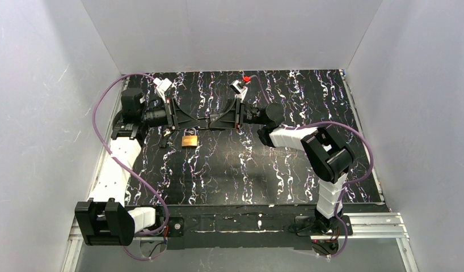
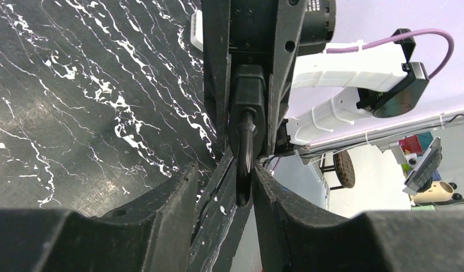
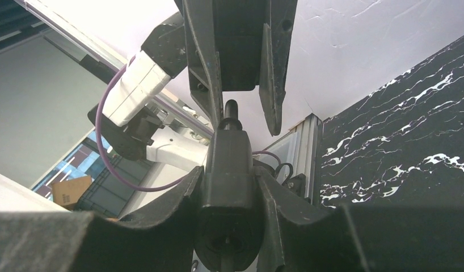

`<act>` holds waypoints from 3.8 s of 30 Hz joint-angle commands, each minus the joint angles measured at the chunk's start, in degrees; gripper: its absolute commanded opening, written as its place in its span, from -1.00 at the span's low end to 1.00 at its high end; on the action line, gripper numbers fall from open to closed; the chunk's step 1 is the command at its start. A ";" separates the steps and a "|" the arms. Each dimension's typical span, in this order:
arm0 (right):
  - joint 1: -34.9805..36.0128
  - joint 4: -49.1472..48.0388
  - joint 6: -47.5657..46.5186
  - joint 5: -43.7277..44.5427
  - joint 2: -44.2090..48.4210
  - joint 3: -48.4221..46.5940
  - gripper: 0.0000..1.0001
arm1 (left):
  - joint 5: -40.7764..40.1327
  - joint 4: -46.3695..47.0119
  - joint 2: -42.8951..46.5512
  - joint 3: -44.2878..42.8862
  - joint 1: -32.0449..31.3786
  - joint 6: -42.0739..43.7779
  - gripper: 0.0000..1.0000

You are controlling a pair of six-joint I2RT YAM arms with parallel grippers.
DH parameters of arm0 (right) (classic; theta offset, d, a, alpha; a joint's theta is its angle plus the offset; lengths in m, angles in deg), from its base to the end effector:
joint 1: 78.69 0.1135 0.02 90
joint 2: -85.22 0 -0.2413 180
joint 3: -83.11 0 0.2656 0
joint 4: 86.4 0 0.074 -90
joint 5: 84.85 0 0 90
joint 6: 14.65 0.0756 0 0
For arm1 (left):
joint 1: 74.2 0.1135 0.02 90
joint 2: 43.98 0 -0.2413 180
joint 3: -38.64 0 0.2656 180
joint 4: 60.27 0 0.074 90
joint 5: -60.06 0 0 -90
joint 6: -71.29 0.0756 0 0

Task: Lock with the key
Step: Lock the lock.

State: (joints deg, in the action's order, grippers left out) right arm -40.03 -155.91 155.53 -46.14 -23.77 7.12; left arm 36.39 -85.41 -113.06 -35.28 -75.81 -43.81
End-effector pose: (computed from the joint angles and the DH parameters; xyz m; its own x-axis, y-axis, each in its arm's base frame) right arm 0.2901 0.3077 0.2692 -0.7883 0.1585 -0.5945 -0.6079 -0.3498 0.7128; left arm 0.2943 -0.0775 0.3251 -0.6831 -0.1512 -0.7145 0.6407 0.3457 -0.6856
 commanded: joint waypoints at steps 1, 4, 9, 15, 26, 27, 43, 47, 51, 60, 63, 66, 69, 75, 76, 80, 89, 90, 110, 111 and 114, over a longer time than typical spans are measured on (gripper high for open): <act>-0.19 -9.41 1.25 0.47 4.29 -1.29 -0.97 | 4.27 6.13 3.33 2.47 0.64 -2.91 -0.23; -0.22 -10.56 2.07 0.25 3.96 -1.25 -0.97 | 5.08 9.49 3.54 3.38 0.64 -5.05 -0.30; -0.14 -11.49 2.49 0.39 3.96 -1.05 -0.97 | 5.13 9.98 3.48 3.90 0.64 -5.79 -0.51; -0.19 -11.99 2.81 0.90 3.94 -0.88 -0.97 | 5.71 10.05 3.85 4.94 0.64 -6.17 -0.51; -0.11 -12.53 3.63 1.02 3.39 0.06 -0.97 | 5.18 14.44 4.03 6.96 0.64 -10.13 -1.00; 0.10 -12.44 3.57 0.94 3.39 0.28 -0.97 | 5.14 14.45 3.83 6.78 0.64 -10.14 -1.00; 4.14 -6.35 -0.79 0.29 3.17 -0.55 -0.97 | -0.97 13.05 0.24 4.41 -6.33 -7.28 -1.00; 5.40 -5.42 -1.58 0.19 3.24 -0.87 -0.97 | -2.04 13.04 -1.23 4.04 -8.67 -6.81 -1.00; 7.13 -2.41 -4.30 0.27 3.78 -0.09 -0.97 | -2.72 13.63 -3.34 2.10 -10.58 -6.78 -1.00; 7.58 -4.01 -2.55 0.60 1.38 -0.38 -0.97 | -3.52 14.62 -6.19 0.35 -13.80 -5.85 -1.00; 7.77 -4.01 -2.49 0.60 1.02 -0.57 -0.97 | -3.36 14.77 -6.57 1.07 -15.05 -6.02 -1.00; 8.46 -4.73 -2.03 0.37 0.25 -0.87 -0.97 | -3.13 14.84 -7.58 0.43 -15.96 -6.35 -1.00; 8.85 -5.61 -1.36 0.53 -0.29 -1.19 -0.97 | -2.89 15.05 -8.90 -0.36 -16.91 -6.37 -1.00; 9.07 -7.14 -0.29 0.61 -1.14 -1.64 -0.97 | -2.22 15.42 -10.37 -1.28 -18.98 -6.36 -1.00; 9.15 -7.43 -0.11 0.63 -1.27 -1.77 -0.97 | -2.06 15.42 -10.48 -1.42 -19.23 -6.36 -1.00; 9.38 -8.98 1.46 0.65 -2.36 -2.51 -0.97 | -1.45 15.59 -10.71 -1.49 -19.96 -6.36 -1.00; 10.10 -9.59 2.15 0.92 -2.92 -3.83 -0.97 | -1.09 16.12 -11.02 -1.24 -21.33 -6.80 -1.00; 10.12 -9.51 2.06 0.95 -2.83 -3.92 -0.97 | -1.18 16.12 -11.08 -1.19 -21.50 -6.87 -1.00; 10.39 -10.29 3.38 -0.37 -4.01 -6.06 -0.97 | -0.07 16.14 -12.41 -1.12 -23.67 -6.10 -1.00; 9.93 -10.39 3.38 -0.52 -3.84 -5.72 -0.97 | -0.18 15.79 -12.13 -1.18 -23.18 -5.90 -1.00; 7.25 -10.89 3.53 -1.18 -2.86 -4.05 -0.97 | -0.67 14.90 -10.38 -0.82 -19.77 -5.22 -1.00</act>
State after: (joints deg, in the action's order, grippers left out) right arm -43.05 -159.10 158.96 -43.52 -29.25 8.21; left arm 29.48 -72.66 -123.09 -35.67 -84.47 -49.19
